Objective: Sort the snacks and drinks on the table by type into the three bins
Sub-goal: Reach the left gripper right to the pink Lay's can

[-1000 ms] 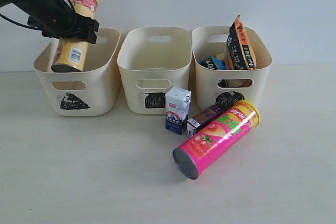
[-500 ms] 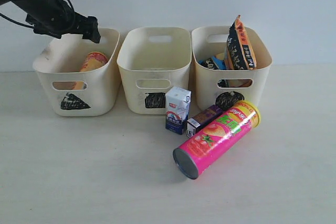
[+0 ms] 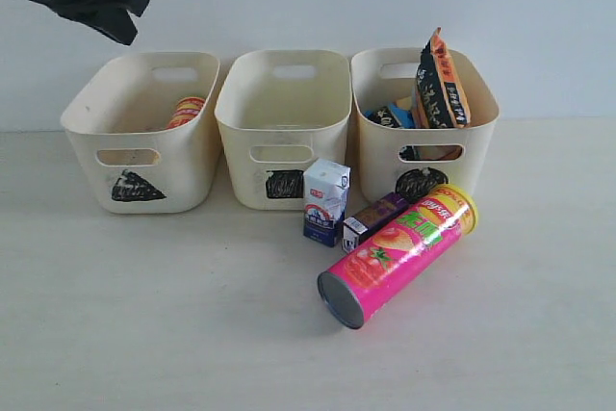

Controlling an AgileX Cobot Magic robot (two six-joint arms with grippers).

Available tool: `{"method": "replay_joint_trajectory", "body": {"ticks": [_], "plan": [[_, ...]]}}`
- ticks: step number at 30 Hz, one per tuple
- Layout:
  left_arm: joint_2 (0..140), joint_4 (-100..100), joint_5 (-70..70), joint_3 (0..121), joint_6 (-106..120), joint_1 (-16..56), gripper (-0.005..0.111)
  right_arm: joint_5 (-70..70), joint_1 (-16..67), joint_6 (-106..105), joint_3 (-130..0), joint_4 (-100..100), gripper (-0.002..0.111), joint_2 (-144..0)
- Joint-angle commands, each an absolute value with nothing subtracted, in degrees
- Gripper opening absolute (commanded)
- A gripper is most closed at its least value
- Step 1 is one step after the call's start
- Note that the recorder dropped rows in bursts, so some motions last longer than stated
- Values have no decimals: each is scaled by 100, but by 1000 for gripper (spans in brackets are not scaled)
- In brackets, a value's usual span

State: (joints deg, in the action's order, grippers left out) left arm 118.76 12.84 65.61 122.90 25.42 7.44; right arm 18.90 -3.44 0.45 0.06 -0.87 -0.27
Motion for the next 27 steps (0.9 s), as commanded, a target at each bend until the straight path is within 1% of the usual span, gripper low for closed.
{"method": "replay_joint_trajectory", "body": {"ticks": [1,14,21,27], "plan": [[11439,1420,6659,11792,2806,988,4,1846,-345,32,0,-74,0,0],[10400,1689,5983,10006,3122,1780,4,1846,-345,32,0,-74,0,0],[9946,1881,5275,9001,3352,2345,4,1846,-345,32,0,-74,0,0],[9809,1961,5205,8765,3378,2998,4,1846,-345,32,0,-74,0,0]]}}
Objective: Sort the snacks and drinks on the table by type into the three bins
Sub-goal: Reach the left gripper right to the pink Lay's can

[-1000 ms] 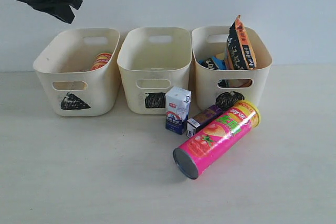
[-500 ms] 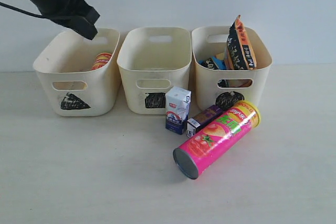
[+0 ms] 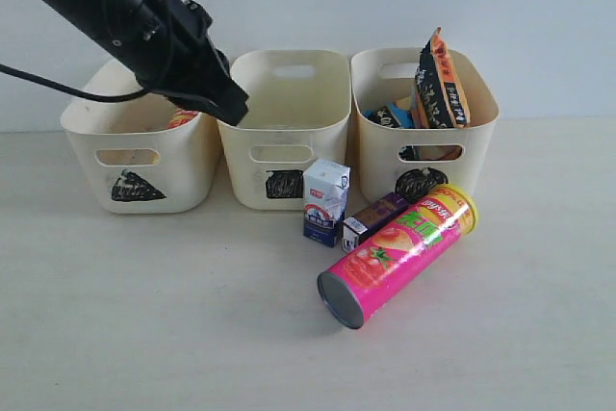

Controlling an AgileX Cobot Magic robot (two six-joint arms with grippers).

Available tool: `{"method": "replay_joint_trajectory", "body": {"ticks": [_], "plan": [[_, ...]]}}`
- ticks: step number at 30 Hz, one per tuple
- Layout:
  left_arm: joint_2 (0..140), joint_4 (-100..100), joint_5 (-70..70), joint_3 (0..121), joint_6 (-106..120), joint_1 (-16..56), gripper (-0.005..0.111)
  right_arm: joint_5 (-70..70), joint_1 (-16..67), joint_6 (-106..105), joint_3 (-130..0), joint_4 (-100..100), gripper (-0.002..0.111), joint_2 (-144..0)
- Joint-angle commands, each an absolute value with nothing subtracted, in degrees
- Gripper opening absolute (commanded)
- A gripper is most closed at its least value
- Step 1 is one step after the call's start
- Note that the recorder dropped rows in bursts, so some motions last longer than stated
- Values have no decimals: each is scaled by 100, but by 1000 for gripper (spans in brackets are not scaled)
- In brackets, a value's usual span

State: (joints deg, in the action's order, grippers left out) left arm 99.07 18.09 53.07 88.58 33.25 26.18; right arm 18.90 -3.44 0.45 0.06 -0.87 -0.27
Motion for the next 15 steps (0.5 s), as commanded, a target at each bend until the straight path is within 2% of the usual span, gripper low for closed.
{"method": "replay_joint_trajectory", "body": {"ticks": [1,15], "plan": [[9809,1976,5205,8765,3391,3089,4,1846,-345,32,0,-74,0,0],[10216,1948,4925,8765,3320,4457,4,1846,-345,32,0,-74,0,0]]}}
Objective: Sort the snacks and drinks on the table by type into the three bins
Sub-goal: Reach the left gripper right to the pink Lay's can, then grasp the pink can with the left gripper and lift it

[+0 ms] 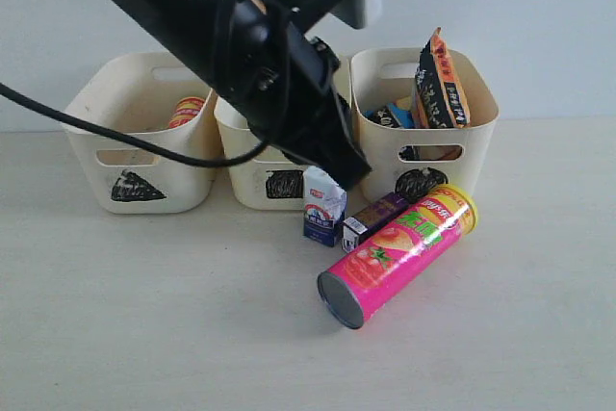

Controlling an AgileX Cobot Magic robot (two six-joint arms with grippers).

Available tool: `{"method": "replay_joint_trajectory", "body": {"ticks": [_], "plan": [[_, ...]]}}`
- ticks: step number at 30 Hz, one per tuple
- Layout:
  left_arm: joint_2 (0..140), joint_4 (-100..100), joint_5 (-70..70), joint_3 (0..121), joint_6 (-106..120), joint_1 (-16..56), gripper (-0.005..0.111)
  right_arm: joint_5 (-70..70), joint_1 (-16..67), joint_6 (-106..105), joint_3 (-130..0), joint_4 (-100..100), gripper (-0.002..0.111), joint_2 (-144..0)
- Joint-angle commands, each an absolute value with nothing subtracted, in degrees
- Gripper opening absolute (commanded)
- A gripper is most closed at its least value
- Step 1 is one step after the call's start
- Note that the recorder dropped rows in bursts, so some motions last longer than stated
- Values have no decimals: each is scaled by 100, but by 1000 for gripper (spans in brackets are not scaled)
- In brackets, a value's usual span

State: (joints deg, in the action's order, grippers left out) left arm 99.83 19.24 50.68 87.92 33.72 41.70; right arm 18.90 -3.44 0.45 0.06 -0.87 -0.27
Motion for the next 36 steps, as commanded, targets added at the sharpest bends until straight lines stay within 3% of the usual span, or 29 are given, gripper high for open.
{"method": "replay_joint_trajectory", "body": {"ticks": [1,27,31,36], "plan": [[10295,1948,4908,8765,3306,4526,4,1846,-345,32,0,-74,0,0],[12625,767,5442,10964,2017,4755,6,1846,-345,32,0,-74,0,0],[12773,764,5638,11211,2040,4755,30,1846,-345,32,0,-74,0,0],[12834,764,5523,11222,2059,4755,87,1846,-345,32,0,-74,0,0]]}}
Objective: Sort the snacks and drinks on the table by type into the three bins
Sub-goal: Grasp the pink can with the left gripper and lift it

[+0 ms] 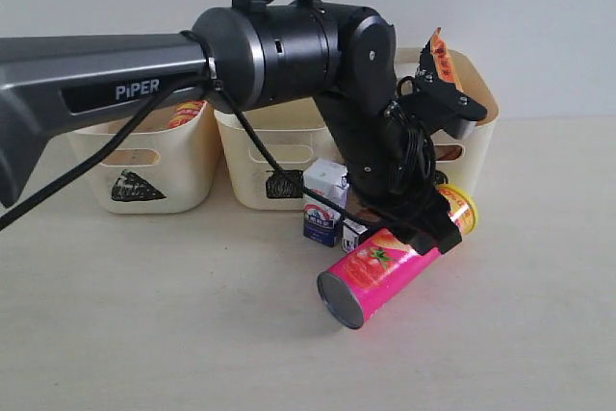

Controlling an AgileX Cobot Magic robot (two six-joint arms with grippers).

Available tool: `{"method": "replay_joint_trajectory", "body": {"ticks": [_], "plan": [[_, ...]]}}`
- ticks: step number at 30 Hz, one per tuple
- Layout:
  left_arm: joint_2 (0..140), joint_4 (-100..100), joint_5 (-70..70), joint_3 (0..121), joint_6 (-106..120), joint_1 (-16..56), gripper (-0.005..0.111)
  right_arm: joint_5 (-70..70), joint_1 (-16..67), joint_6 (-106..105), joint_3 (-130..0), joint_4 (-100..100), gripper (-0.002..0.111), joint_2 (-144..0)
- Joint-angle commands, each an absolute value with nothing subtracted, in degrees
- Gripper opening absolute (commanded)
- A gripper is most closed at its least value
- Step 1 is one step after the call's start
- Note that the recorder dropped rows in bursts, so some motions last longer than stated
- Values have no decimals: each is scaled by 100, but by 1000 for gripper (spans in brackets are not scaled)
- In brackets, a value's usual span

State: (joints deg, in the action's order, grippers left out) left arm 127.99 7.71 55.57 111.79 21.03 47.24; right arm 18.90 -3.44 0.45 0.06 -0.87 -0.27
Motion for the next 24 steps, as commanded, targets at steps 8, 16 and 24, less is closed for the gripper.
{"method": "replay_joint_trajectory", "body": {"ticks": [8,16,24], "plan": [[13049,764,5374,11222,2274,4755,94,1846,-345,32,0,-74,0,0],[13328,920,5307,11222,2274,4755,94,1846,-345,32,0,-74,0,0],[13464,1158,5213,11222,2359,4755,94,1846,-345,32,0,-74,0,0]]}}
